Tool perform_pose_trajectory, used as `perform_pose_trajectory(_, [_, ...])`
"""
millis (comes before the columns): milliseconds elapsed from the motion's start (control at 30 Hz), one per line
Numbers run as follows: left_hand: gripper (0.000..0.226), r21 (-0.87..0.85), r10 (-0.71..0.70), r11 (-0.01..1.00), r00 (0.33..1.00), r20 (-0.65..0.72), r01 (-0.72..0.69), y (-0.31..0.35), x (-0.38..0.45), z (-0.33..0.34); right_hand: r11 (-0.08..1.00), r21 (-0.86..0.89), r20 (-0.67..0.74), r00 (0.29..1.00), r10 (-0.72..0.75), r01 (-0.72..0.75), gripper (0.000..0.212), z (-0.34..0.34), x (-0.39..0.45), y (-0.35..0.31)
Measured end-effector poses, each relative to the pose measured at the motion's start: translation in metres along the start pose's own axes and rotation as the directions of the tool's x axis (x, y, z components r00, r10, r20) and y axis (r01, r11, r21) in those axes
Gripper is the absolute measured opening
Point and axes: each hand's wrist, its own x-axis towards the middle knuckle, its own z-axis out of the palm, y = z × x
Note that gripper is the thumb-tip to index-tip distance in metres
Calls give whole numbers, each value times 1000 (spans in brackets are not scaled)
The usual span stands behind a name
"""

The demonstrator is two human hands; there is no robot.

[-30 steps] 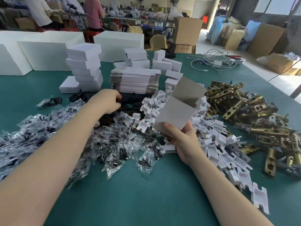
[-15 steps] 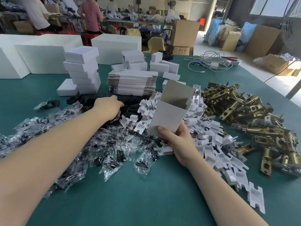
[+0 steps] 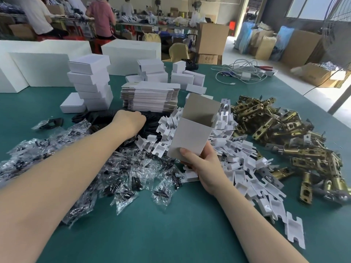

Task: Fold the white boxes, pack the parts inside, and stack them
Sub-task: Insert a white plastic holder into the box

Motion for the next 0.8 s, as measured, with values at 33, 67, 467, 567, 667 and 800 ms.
perform_pose_trajectory(33, [31,42,12,999,1000,-16,-11,1,2,-1,1000,2,0,1000,4,-4,45,-1,0,0])
perform_pose_trajectory(67, [31,80,15,997,999,-34,-12,3,4,-2,1000,4,-1,1000,8,-8,44,-2,0,0])
perform_pose_trajectory(467, [23,-652,-288,750,942,-172,110,-19,6,-5,999,38,-2,1000,10,-10,48,-2,2,-1])
perform_pose_trajectory(567, [28,-928,-409,371,904,-127,37,-22,3,-17,999,34,-2,1000,7,-7,49,-1,1,-2])
perform_pose_trajectory(667, [24,-911,-367,410,923,-116,49,-28,1,-19,1000,28,-6,1000,5,-5,55,0,0,-3])
perform_pose_trajectory(800, [22,-680,-179,730,979,-101,64,-37,-6,-11,1000,18,-3,1000,3,-3,56,0,0,-4])
